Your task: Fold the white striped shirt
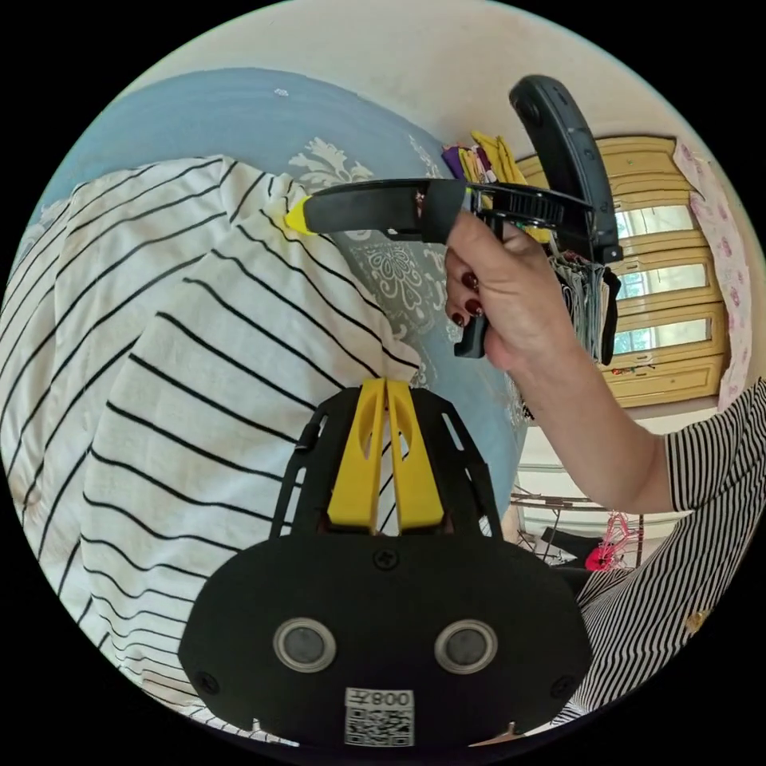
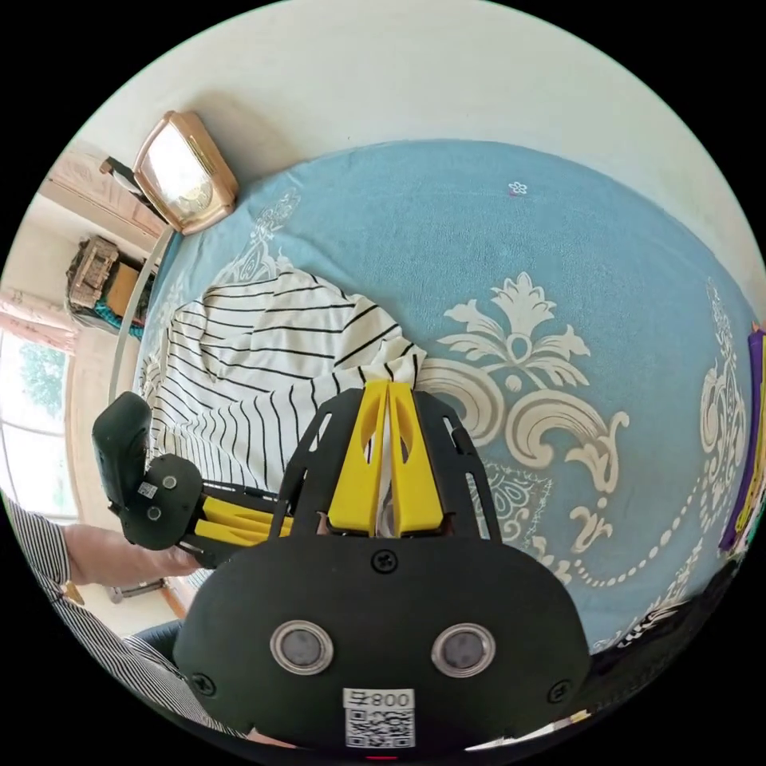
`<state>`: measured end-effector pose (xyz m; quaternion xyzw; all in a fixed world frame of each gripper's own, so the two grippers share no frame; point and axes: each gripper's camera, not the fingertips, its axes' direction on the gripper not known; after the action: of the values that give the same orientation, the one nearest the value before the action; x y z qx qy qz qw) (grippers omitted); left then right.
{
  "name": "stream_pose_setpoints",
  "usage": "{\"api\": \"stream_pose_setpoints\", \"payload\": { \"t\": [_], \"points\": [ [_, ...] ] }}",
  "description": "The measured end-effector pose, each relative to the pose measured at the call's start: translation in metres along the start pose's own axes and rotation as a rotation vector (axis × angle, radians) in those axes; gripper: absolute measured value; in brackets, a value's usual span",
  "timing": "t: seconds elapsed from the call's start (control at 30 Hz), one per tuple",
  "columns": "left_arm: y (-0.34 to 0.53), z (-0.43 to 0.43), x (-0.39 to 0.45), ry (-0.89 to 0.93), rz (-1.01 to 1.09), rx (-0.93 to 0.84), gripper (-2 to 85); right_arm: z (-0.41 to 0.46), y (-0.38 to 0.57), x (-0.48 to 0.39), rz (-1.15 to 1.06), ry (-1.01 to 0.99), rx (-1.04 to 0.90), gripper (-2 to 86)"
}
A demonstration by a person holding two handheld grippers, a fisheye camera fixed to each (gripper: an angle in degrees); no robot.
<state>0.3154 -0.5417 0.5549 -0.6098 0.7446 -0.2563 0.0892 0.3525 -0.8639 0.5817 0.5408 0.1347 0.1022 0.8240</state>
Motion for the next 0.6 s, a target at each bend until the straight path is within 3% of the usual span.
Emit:
{"api": "stream_pose_setpoints", "payload": {
  "t": [0.2, 0.27, 0.43, 0.53, 0.6],
  "points": [
    [0.042, -0.015, 0.011, 0.035, -0.015, 0.070, 0.2, -0.007, 0.001, -0.019, 0.037, 0.105, 0.038, 0.0],
    [0.055, -0.009, 0.008, 0.026, -0.044, 0.017, 0.2, -0.004, -0.003, -0.024, 0.041, 0.076, 0.041, 0.0],
    [0.106, -0.040, 0.023, -0.004, -0.052, 0.132, 0.2, -0.025, 0.014, -0.057, -0.026, 0.019, 0.086, 0.0],
    [0.149, -0.055, 0.029, -0.111, -0.118, 0.162, 0.2, -0.015, 0.049, -0.085, -0.082, 0.043, 0.010, 0.1],
    [0.168, -0.053, 0.025, -0.182, -0.184, 0.129, 0.2, 0.026, 0.062, -0.096, -0.127, 0.110, -0.177, 0.1]
  ]
}}
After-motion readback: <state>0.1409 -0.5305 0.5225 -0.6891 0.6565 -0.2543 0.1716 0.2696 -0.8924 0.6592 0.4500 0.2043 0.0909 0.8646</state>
